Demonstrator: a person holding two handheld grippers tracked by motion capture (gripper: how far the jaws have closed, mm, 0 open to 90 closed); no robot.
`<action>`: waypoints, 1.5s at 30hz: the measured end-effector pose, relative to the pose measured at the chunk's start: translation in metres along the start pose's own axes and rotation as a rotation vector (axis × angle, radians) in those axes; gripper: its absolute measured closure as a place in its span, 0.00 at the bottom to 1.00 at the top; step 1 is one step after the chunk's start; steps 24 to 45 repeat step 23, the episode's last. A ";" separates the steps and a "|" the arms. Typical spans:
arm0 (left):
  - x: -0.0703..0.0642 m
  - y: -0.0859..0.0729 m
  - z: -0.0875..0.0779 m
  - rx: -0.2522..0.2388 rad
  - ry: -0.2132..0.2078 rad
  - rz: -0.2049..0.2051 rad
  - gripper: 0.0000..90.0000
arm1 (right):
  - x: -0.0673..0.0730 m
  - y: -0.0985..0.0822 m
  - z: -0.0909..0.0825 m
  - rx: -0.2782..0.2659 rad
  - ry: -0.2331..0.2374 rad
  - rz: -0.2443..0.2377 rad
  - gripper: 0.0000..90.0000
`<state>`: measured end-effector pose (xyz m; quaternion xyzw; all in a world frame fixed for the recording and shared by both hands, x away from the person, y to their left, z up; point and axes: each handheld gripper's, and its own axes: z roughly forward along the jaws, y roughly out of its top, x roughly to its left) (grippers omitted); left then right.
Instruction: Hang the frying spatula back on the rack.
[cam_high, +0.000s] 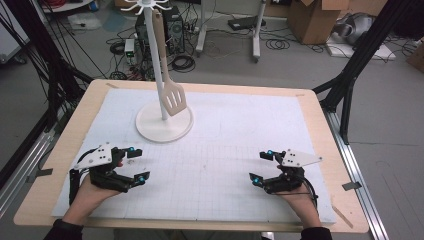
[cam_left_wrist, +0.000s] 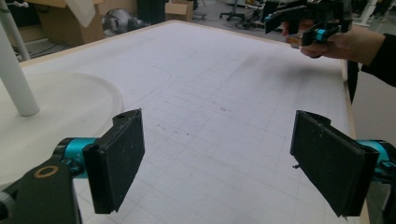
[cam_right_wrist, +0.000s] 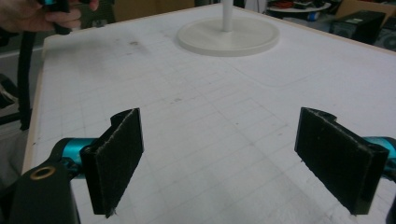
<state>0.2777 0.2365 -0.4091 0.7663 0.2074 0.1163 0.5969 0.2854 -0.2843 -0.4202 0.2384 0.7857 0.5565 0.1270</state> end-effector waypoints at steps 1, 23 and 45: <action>0.000 -0.001 0.001 0.000 0.004 -0.008 0.20 | -0.001 -0.001 0.000 -0.002 -0.002 0.007 0.16; 0.009 -0.010 -0.003 -0.007 0.034 -0.026 0.20 | -0.004 -0.003 0.003 0.013 -0.020 0.023 0.16; 0.009 -0.010 -0.003 -0.007 0.034 -0.026 0.20 | -0.004 -0.003 0.003 0.013 -0.020 0.023 0.16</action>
